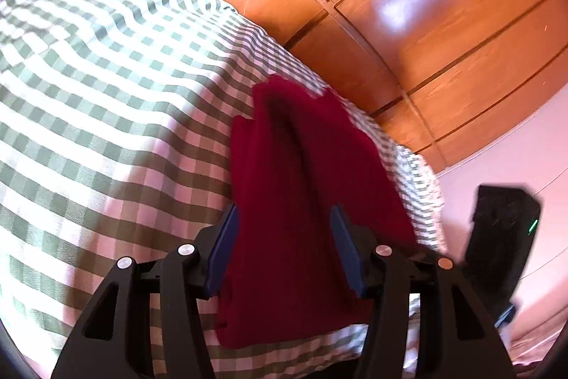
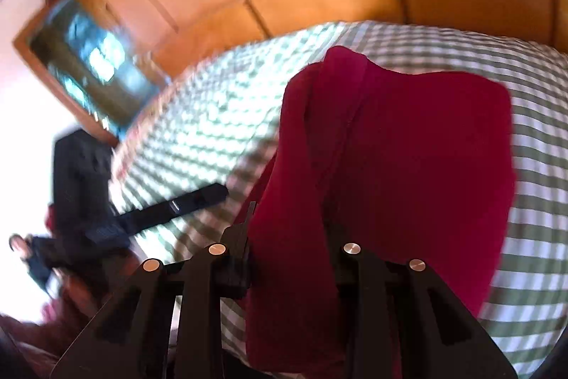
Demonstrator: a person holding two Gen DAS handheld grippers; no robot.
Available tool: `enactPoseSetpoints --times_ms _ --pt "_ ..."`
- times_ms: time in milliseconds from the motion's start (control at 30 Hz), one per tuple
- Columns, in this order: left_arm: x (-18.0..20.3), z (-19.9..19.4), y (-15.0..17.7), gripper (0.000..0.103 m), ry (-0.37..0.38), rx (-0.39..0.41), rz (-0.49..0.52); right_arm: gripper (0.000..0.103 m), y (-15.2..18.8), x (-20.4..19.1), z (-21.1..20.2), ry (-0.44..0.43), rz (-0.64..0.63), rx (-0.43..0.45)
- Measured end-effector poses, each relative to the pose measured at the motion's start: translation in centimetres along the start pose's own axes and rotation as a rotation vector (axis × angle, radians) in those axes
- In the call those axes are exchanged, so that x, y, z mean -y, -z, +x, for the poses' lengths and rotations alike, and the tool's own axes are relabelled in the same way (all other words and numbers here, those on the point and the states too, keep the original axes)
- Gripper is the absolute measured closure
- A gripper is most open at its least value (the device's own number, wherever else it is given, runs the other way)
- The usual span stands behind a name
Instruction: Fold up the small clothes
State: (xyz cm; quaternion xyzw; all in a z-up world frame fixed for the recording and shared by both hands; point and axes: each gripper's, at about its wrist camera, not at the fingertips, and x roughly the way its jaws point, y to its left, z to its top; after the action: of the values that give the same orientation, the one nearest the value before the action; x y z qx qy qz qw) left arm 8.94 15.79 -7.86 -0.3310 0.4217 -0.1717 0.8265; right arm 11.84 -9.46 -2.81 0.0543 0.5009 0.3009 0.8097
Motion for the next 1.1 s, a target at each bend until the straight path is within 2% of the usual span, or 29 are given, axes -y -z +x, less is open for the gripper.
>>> enactPoseSetpoints --times_ms 67,133,200,233,300,367,467,567,633,700,733,767,800,900,967,1033,1100 --pt "-0.1 -0.1 -0.3 0.047 0.048 -0.012 -0.026 0.075 0.9 -1.6 1.1 0.053 -0.079 -0.026" --pt "0.1 0.3 -0.6 0.041 0.077 -0.030 -0.040 0.066 1.7 -2.5 1.0 0.041 -0.133 -0.025" --pt "0.5 1.0 -1.0 0.039 0.110 -0.058 -0.052 0.033 2.2 -2.0 -0.1 -0.077 -0.128 -0.021" --pt "0.7 1.3 -1.1 0.037 0.125 -0.069 -0.051 0.030 2.3 -2.0 -0.9 -0.131 -0.125 -0.014" --pt "1.0 1.9 -1.5 0.033 0.138 -0.090 -0.052 0.030 3.1 -1.3 -3.4 -0.194 -0.114 0.014" --pt "1.1 2.6 -1.7 0.033 0.126 -0.114 -0.064 0.030 4.0 0.4 -5.5 -0.216 -0.066 0.030" --pt "1.6 3.0 -2.1 0.033 0.125 -0.141 -0.065 0.030 5.1 3.0 -8.3 -0.148 -0.006 0.079" --pt "3.3 3.5 -2.3 0.035 0.103 -0.172 -0.008 0.034 6.7 5.6 -10.0 -0.046 0.050 0.109" --pt "4.3 4.6 -2.2 0.041 0.056 -0.212 0.035 0.037 7.3 6.3 -9.8 0.016 0.054 0.104" --pt "5.2 5.4 -1.8 0.059 -0.004 -0.232 0.075 0.045 7.7 5.9 -9.3 0.025 0.038 0.100" --pt "5.7 6.0 -1.6 0.065 -0.056 -0.230 0.116 0.045 7.7 5.5 -8.8 0.032 0.016 0.099" --pt "6.0 6.1 -1.5 0.081 -0.097 -0.221 0.140 0.045 7.7 5.0 -8.4 0.040 -0.008 0.099" --pt "6.1 6.0 -1.4 0.086 -0.126 -0.207 0.156 0.045 7.4 4.3 -7.8 0.044 -0.032 0.096" --pt "6.4 4.0 -1.4 0.090 -0.128 -0.124 0.185 0.045 7.0 2.5 -6.5 0.058 -0.099 0.086" --pt "6.3 2.2 -1.0 0.090 -0.136 -0.077 0.205 0.045 7.3 1.7 -6.5 0.036 -0.127 0.086" --pt "5.1 1.6 -0.6 0.090 -0.174 -0.073 0.205 0.045 7.5 0.7 -5.6 0.000 -0.143 0.065" --pt "3.1 3.3 0.3 0.088 -0.253 -0.113 0.191 0.045 7.9 0.1 -3.9 0.040 -0.168 0.021"
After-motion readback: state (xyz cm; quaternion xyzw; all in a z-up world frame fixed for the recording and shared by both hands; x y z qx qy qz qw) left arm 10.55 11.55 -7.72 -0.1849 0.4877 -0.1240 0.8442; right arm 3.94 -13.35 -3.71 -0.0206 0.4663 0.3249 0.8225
